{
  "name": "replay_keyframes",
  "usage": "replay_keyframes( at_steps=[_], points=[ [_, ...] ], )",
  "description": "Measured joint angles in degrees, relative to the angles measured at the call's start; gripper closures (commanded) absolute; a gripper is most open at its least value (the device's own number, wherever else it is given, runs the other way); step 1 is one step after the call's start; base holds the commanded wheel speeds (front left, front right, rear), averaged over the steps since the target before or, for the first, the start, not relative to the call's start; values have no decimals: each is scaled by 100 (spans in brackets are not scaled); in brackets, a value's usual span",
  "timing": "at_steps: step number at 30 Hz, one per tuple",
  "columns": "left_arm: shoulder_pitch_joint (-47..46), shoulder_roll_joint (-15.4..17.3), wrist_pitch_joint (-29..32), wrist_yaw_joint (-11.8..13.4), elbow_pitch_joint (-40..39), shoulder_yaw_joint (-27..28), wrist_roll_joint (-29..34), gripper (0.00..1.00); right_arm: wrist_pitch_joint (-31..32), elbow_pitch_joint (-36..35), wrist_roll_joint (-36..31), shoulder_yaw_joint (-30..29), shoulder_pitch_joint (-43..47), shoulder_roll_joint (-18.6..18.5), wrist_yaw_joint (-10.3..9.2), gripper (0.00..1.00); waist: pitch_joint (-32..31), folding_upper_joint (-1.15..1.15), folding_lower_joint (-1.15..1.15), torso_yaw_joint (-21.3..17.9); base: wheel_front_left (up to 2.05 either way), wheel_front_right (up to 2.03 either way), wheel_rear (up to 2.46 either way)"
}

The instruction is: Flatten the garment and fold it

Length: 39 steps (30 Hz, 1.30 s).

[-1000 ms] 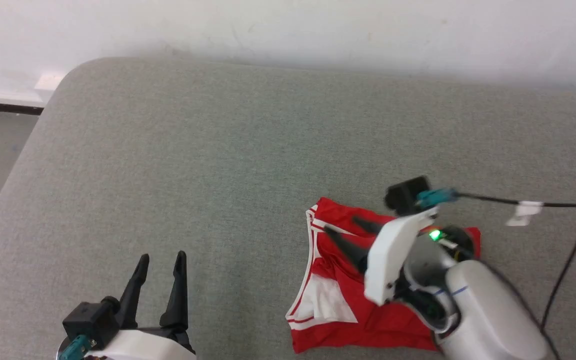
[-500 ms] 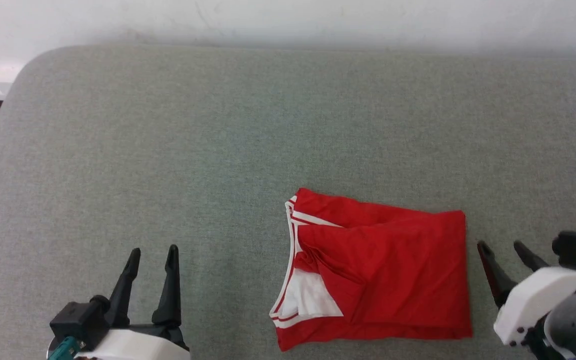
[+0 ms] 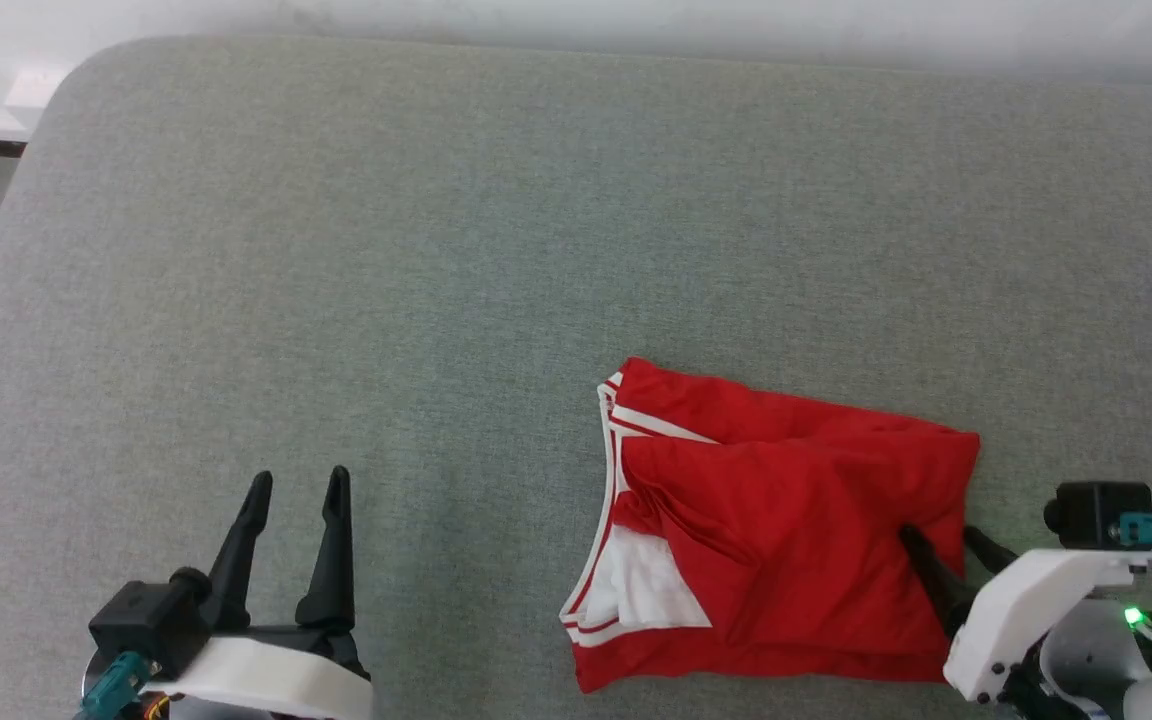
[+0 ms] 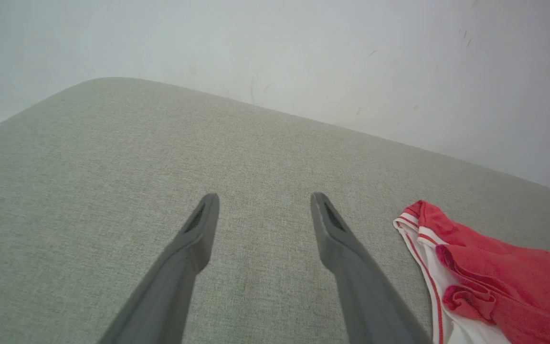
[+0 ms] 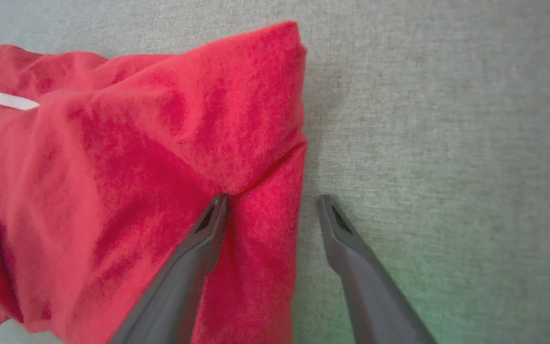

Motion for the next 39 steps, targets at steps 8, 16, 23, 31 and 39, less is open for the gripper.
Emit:
replay_keyframes(
  at_steps=[8, 16, 23, 31, 39],
  points=[
    [-45, 7, 20, 7, -5, -8, 0, 0, 21, 524, 23, -36, -391, -15, 3, 100, -89, 0, 0, 70, 0, 0, 0],
    [-20, 40, 23, 63, -124, -9, 1, 0, 103, 430, -404, 8, -502, -186, 8, 100, -270, 0, 0, -214, 0, 0, 0],
    [-1, 60, 75, 108, -209, -40, 2, 0, 433, 257, -613, 183, -866, -860, 8, 100, -399, 0, 0, -655, 0, 0, 0],
    [3, 142, 131, 126, -303, -45, 11, 0, 744, 231, -730, 558, -1466, -1572, 8, 100, -452, 0, 0, -1249, 0, 0, 0],
    [-33, 196, 158, 146, -543, -42, 19, 0, 802, 325, -798, 905, -2125, -2282, 8, 100, -362, 0, 0, -1822, 0, 0, 0]
  ],
)
